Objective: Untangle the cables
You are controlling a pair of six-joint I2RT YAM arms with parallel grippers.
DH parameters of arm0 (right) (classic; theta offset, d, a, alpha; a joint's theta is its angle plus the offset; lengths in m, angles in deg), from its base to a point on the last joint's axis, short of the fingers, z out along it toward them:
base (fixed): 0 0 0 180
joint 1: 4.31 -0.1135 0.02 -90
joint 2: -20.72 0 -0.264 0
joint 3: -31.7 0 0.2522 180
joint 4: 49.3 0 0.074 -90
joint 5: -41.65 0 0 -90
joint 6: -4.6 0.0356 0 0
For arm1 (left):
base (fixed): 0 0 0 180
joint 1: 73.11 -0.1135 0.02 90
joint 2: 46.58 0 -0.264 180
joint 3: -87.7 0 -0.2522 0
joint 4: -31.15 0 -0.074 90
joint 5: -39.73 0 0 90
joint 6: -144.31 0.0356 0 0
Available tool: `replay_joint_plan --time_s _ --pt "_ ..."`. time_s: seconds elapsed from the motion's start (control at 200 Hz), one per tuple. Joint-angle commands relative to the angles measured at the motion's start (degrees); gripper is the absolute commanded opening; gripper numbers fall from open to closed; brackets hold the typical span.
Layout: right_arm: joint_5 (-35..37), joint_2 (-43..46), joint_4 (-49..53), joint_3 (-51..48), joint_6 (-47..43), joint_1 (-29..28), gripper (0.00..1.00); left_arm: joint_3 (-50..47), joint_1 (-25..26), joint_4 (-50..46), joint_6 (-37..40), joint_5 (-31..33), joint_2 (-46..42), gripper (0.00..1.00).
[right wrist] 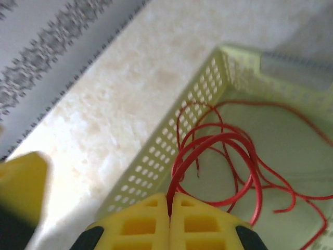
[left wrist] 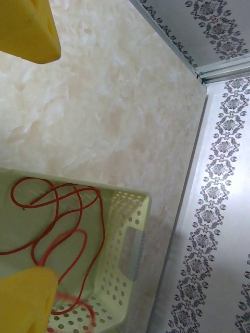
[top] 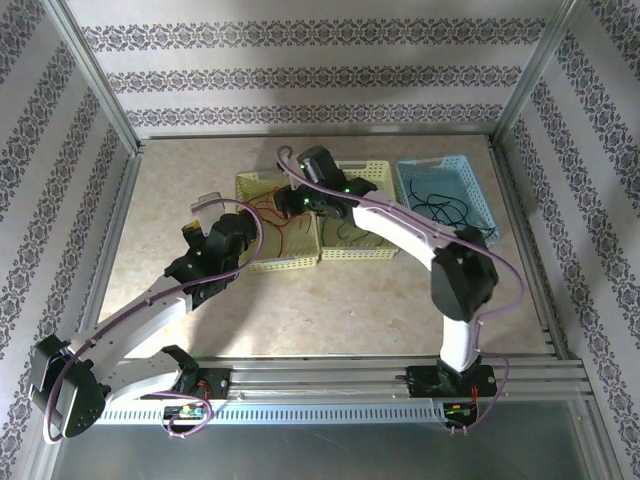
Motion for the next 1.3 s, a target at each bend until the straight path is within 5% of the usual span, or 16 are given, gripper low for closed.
replay_joint_plan --time_s 0.0,0.07,0.145,0.22,0.365,0.52,0.65,0.785,0.835,0.87,1.03,1.145,1.294 --pt "-1.9 -2.1 -0.9 2.2 2.0 0.2 0.00 -0.8 -0.5 -3.2 -1.7 0.2 -0.5 0.99" --pt "-2.1 -2.8 -0.9 1.6 2.8 0.1 0.00 -0.6 -0.4 -3.2 -1.2 -0.1 -0.1 0.99" --pt "-1.1 -1.6 -1.2 -0.4 3.4 0.2 0.33 -0.4 -0.5 -2.8 0.0 -0.2 0.4 0.99" --pt "1.9 2.0 -2.6 -4.0 3.4 0.2 0.46 0.3 -0.5 -2.6 2.1 -0.5 1.1 0.99" --pt "11.6 15.0 -5.6 -14.3 2.2 1.9 0.54 1.7 -0.9 -4.5 3.8 2.5 2.3 0.99" --pt "30.5 34.6 -6.7 -31.3 0.4 5.0 0.57 1.4 -4.1 -9.9 0.9 4.7 0.8 0.99" --pt "45.2 51.8 0.1 -45.6 6.2 9.8 0.60 -1.1 -7.5 -15.9 -4.2 5.6 -2.5 0.99" --pt "52.3 70.1 10.1 -58.2 14.2 19.4 0.62 -4.5 -12.0 -20.7 -7.6 5.6 -6.7 0.99" --pt "53.9 76.4 11.0 -62.1 13.2 21.5 0.76 -5.8 -13.5 -21.8 -7.5 6.5 -7.6 0.99" --pt "55.7 80.5 10.5 -64.7 11.1 21.9 0.97 -6.7 -14.4 -22.1 -7.2 7.3 -8.0 0.99" --pt "61.6 94.7 -5.3 -76.9 -3.2 21.8 0.98 -10.0 -17.4 -16.4 -0.2 12.2 -8.2 0.99" --pt "59.6 95.9 -26.3 -87.8 -13.9 21.5 0.98 -15.8 -17.6 -0.7 12.3 12.1 -7.7 0.99" --pt "55.9 80.2 -36.8 -88.8 -17.6 22.0 0.98 -23.1 -17.6 16.9 17.5 10.6 -5.0 0.99"
